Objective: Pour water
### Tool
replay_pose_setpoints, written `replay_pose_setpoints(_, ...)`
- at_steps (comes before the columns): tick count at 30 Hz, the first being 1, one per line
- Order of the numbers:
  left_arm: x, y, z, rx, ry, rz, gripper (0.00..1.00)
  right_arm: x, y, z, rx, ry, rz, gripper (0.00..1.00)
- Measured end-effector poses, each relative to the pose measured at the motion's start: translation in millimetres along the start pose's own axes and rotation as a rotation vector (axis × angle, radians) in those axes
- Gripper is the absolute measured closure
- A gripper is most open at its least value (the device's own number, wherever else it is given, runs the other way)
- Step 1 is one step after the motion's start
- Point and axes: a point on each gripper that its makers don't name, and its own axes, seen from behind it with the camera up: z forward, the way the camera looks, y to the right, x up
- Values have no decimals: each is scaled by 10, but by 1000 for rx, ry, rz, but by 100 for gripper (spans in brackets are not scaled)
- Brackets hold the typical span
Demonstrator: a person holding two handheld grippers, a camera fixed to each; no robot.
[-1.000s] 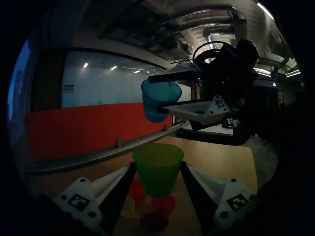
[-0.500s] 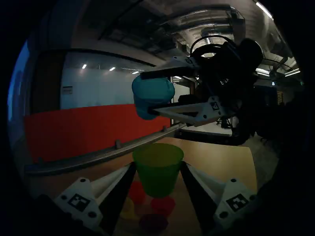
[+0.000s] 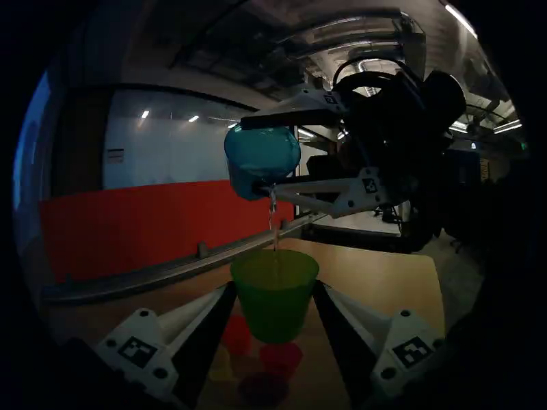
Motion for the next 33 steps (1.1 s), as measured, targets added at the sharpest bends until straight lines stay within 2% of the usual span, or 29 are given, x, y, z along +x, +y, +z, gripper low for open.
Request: replay_pose_setpoints(33, 7, 37, 11, -13, 0, -4, 18, 72, 177, 1, -39, 10, -142, 7)
